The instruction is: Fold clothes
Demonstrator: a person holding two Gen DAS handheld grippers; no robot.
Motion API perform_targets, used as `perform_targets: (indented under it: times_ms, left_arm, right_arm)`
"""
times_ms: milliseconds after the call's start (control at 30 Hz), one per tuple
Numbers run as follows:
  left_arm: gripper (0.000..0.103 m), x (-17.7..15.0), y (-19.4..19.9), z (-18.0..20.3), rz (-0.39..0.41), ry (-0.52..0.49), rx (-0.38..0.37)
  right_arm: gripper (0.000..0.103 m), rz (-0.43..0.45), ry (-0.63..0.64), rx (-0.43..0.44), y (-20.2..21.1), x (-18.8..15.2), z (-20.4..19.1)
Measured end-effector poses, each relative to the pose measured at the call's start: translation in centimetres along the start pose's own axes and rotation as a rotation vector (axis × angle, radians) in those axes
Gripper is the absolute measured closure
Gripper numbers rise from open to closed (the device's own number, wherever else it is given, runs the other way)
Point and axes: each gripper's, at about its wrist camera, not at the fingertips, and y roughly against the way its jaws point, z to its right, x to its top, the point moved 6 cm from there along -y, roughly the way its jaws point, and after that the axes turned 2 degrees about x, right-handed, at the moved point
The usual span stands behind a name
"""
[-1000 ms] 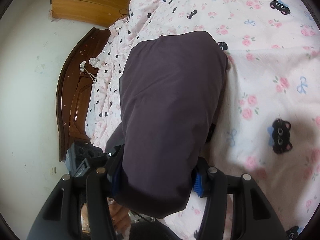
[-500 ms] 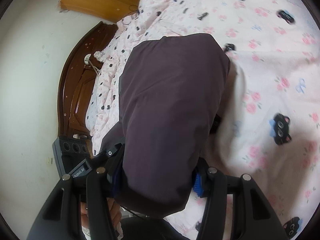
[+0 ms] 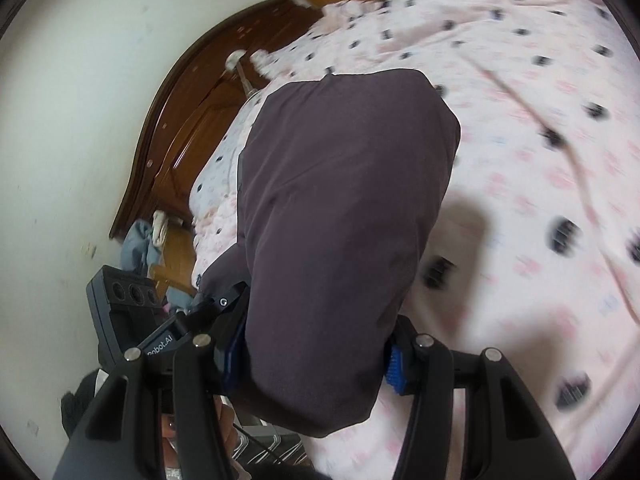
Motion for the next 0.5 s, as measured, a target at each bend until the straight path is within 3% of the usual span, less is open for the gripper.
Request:
perform_targets:
  times_ms: [200, 400, 500]
  left_arm:
    - [0.077, 3.1, 0.1, -5.8, 0.095, 0.057, 0.118]
    - [0.078, 3.2, -2.5, -11.5, 0.065, 0.161, 0.208]
    - [0.078, 2.7, -4.0, -12.8, 0.031, 0.155, 0.258]
  right_arm:
    - [0.048, -0.083, 0.077, 0.064, -7.5, 2.7, -3.2]
    - [0.048, -0.196, 0.127, 0.028, -14.9, 3.7, -3.4]
    - [0.048, -0.246, 0.137, -0.010, -17.3, 3.7, -2.3]
